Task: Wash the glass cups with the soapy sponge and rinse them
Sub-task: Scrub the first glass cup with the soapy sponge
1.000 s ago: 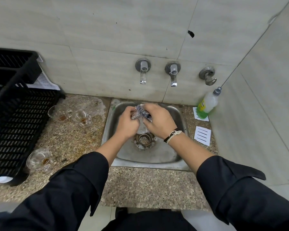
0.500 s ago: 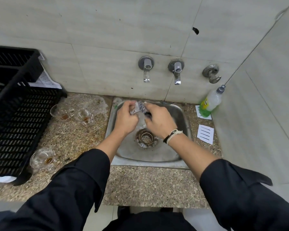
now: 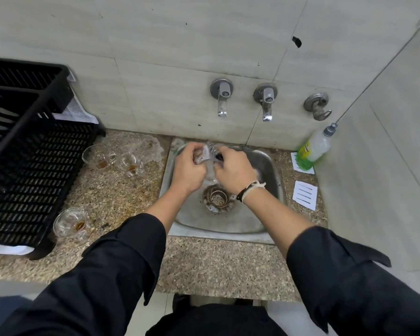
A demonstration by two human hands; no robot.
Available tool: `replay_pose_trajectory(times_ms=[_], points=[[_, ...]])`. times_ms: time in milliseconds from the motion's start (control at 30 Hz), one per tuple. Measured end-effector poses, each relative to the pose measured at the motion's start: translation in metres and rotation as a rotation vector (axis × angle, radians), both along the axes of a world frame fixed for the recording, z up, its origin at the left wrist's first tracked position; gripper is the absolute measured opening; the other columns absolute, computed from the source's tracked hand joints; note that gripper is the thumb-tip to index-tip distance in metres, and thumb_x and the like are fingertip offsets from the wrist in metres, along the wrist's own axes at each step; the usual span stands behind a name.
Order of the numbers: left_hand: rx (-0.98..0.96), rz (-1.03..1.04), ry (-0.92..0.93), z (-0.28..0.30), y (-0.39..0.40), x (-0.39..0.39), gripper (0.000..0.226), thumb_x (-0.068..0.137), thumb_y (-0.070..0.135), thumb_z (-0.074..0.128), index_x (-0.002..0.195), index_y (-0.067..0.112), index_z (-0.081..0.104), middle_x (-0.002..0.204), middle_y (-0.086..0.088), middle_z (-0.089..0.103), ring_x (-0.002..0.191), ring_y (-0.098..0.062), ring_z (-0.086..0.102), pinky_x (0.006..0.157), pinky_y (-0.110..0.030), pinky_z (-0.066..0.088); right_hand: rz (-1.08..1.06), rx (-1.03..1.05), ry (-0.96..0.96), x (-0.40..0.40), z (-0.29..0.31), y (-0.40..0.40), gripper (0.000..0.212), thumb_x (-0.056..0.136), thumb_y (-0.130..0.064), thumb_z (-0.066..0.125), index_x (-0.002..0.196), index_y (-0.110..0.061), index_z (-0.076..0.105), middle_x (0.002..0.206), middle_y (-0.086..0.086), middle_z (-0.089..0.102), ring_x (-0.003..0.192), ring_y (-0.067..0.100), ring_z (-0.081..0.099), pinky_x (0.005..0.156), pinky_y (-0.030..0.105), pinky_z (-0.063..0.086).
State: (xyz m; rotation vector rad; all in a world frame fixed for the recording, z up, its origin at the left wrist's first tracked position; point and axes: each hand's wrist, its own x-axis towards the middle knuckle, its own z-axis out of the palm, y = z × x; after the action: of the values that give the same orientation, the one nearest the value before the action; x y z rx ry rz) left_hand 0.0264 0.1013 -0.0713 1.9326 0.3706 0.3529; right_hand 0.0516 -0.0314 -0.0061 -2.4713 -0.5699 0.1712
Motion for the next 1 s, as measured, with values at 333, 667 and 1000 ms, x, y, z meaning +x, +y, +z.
replay_pose_trajectory(times_ms=[333,667,1000], points=[[-0.089,0.055,-0.002,-0.004,0.013,-0.002,0.047,0.076,0.017,0.059,0.122,0.011,0.062,0.111,-0.006,0.069,0.102,-0.021,0.066,0.092,-0.043,0.056,0.012,0.034,-0.042,-0.016,0.009,0.006,0.042,0.088,-0.008,0.057,0.13,-0.008,0.061,0.113,0.019,0.071,0.106,0.039,0.064,0.089,0.041,0.053],[-0.189,0.027,-0.094,0.013,0.004,0.001,0.047,0.071,0.015,0.055,0.116,0.007,0.064,0.1,-0.005,0.071,0.089,-0.018,0.067,0.079,-0.033,0.053,-0.06,0.038,-0.03,-0.012,0.017,0.007,0.025,0.09,-0.009,0.056,0.114,-0.005,0.062,0.104,0.02,0.071,0.1,0.041,0.063,0.077,0.036,0.049],[-0.247,-0.022,-0.169,0.025,-0.004,0.002,0.044,0.07,0.009,0.049,0.112,0.003,0.063,0.099,-0.015,0.07,0.089,-0.025,0.066,0.081,-0.042,0.054,-0.175,0.133,0.078,-0.014,0.026,0.002,0.01,0.093,-0.016,0.056,0.089,-0.009,0.062,0.091,0.015,0.071,0.09,0.038,0.064,0.065,0.029,0.036]])
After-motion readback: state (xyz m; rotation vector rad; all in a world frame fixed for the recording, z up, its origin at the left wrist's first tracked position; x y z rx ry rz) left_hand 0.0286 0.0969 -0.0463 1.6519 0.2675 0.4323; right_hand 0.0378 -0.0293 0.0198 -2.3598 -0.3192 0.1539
